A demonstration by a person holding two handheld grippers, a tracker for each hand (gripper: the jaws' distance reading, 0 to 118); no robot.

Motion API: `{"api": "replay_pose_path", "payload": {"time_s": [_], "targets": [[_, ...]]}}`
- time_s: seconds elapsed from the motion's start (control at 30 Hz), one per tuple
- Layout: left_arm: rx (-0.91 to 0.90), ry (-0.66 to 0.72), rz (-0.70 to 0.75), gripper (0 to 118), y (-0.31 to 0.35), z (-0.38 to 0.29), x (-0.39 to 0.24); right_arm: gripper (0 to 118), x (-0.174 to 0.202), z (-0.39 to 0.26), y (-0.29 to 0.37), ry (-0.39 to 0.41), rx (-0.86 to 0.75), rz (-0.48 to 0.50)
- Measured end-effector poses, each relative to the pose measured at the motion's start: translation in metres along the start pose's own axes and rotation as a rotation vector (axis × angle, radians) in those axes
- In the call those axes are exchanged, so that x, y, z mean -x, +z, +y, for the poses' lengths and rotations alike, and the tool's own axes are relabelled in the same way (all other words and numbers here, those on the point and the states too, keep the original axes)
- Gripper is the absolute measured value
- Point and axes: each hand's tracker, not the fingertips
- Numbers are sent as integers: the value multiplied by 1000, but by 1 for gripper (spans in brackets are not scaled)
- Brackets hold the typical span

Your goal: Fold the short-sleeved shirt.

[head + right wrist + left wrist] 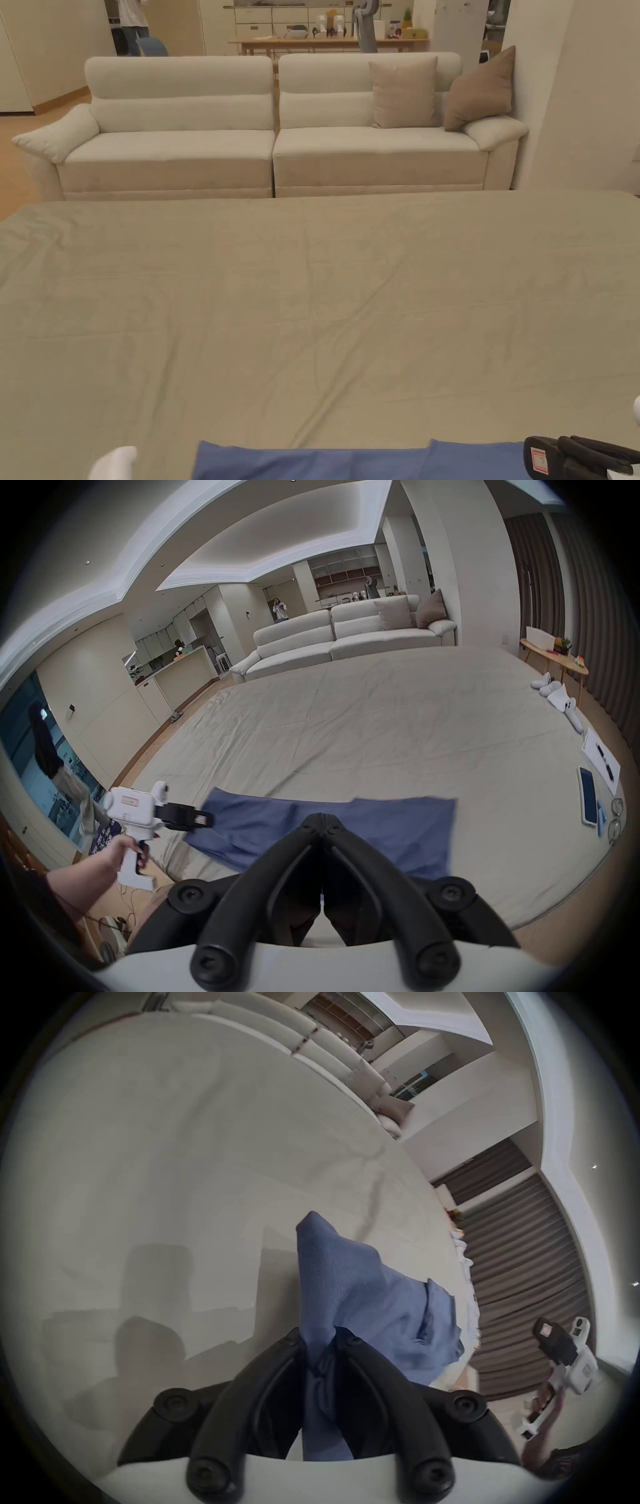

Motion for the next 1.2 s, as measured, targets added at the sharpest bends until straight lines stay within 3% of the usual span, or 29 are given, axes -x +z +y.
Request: {"api": "replay_pose_path", "payload": {"time_s": [0.07,0.13,0.23,0.33,0.5,0.6,0.63,0.67,0.7,0.73,0.77,0.83,0.87,0.9,1.0,1.13,1.17,1.2], "targets": [[-48,-125,238,11,23,4,-6,0,-3,1,1,-4,-8,5],[-57,-170,336,11,38,5,-9,0,-5,1,0,-20,-12,17],[-76,-141,299,11,50,3,-35,0,-9,-2,-1,-48,-17,30],[-80,-266,208,11,39,1,-101,0,-13,-4,1,-76,-22,47],[102,-327,-9,11,-41,-6,-208,0,-24,-6,16,-89,-47,42],[211,-336,-101,11,-96,-15,-256,0,-40,-9,29,-106,-71,12],[217,-374,-70,13,-114,-17,-266,0,-46,-9,32,-116,-77,0],[273,-357,-71,21,-135,-20,-274,0,-53,-11,35,-129,-81,-15],[331,-326,-80,38,-154,-25,-280,0,-60,-13,37,-143,-81,-27],[372,-316,-97,45,-167,-30,-282,0,-66,-14,38,-157,-79,-36],[402,-307,-132,45,-178,-35,-282,0,-73,-16,40,-175,-74,-52],[429,-253,-182,100,-184,-40,-280,0,-83,-19,40,-202,-64,-68],[419,-224,-223,113,-178,-39,-277,0,-87,-20,41,-206,-66,-69],[368,-220,-253,114,-164,-34,-270,0,-89,-21,42,-208,-68,-69],[236,-258,-238,114,-118,-22,-267,0,-91,-20,42,-207,-79,-72],[68,-413,-83,109,-60,-20,-263,0,-92,-18,40,-222,-92,-54],[9,-451,-28,97,-53,-24,-262,0,-91,-18,40,-223,-94,-50],[-29,-487,16,60,-49,-28,-261,0,-90,-18,40,-222,-96,-49]]}}
